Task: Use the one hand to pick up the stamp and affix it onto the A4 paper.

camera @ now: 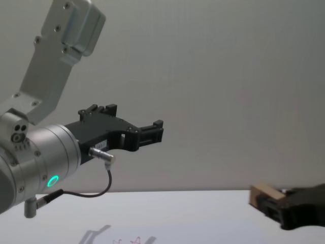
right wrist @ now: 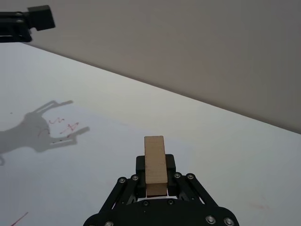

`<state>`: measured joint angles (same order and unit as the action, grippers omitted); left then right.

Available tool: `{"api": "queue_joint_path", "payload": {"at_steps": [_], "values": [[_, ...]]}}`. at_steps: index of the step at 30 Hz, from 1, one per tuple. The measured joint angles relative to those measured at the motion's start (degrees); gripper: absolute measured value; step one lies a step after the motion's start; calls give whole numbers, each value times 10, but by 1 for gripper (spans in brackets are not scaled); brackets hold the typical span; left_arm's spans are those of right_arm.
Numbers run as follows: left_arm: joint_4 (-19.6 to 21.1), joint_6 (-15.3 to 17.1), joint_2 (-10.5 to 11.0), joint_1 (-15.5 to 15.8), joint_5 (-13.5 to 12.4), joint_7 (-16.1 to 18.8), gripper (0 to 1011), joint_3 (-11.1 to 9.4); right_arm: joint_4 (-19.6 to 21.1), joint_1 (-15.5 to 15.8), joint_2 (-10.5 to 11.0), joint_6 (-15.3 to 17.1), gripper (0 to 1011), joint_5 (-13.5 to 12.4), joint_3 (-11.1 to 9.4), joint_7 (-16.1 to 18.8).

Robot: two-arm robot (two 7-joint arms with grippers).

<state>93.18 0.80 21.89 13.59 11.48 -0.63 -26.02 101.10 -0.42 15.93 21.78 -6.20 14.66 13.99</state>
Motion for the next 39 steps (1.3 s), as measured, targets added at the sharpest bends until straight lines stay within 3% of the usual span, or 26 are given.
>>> {"api": "queue_joint_path", "payload": {"at_steps": [8, 17, 32, 39], "values": [[0, 0, 0, 0, 0, 0, 1001, 0, -45, -36, -14, 9, 217, -8, 7, 75], [0, 0, 0, 0, 0, 0, 1001, 0, -89, -56, -20, 30, 217, -15, 13, 123], [0, 0, 0, 0, 0, 0, 1001, 0, -132, -69, -19, 54, 217, -2, 19, 160], [0, 0, 0, 0, 0, 0, 1001, 0, -135, -76, -17, 52, 217, 23, 24, 168]]}}
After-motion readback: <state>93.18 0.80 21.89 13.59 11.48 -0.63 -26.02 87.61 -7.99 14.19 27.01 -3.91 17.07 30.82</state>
